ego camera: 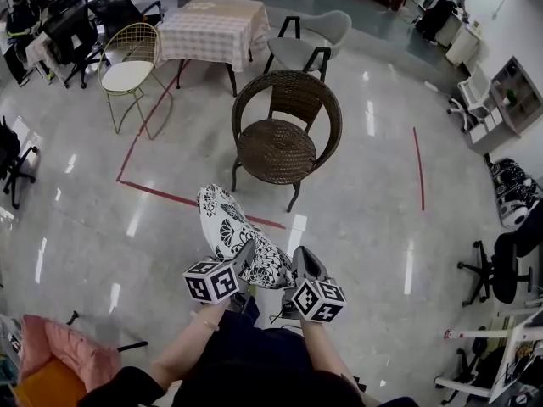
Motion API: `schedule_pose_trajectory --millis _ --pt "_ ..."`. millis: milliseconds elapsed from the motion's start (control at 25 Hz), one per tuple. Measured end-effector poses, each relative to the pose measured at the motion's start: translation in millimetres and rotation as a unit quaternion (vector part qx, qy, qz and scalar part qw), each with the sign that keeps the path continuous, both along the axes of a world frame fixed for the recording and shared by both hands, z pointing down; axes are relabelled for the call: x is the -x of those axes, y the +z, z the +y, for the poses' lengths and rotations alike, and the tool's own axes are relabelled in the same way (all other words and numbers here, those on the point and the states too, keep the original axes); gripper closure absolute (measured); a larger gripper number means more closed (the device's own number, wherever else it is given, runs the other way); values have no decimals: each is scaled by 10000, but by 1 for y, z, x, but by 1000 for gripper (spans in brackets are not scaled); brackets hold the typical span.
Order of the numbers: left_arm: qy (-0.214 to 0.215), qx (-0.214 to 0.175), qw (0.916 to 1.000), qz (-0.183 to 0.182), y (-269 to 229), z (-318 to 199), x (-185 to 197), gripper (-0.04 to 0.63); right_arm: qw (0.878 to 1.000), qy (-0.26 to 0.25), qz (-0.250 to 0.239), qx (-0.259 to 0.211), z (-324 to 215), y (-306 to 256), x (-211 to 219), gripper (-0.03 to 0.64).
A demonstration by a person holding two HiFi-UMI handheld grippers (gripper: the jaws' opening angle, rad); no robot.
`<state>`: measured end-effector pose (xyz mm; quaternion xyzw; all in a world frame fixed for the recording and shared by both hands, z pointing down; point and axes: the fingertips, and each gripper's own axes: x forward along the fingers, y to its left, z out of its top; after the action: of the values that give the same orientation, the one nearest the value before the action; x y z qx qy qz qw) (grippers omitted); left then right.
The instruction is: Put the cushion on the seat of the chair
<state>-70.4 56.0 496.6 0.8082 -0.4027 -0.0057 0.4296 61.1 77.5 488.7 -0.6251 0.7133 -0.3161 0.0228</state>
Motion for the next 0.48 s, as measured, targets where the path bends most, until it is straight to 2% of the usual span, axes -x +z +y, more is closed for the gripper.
schedule_pose_trajectory --millis 320,480 --pt "164 -60 9998 -7 2 -29 1 571 10000 84 -37 -24 -27 5 6 592" --pt "262 -104 9996 -66 1 -34 0 571 9993 -13 317 -202 -37 -3 7 592"
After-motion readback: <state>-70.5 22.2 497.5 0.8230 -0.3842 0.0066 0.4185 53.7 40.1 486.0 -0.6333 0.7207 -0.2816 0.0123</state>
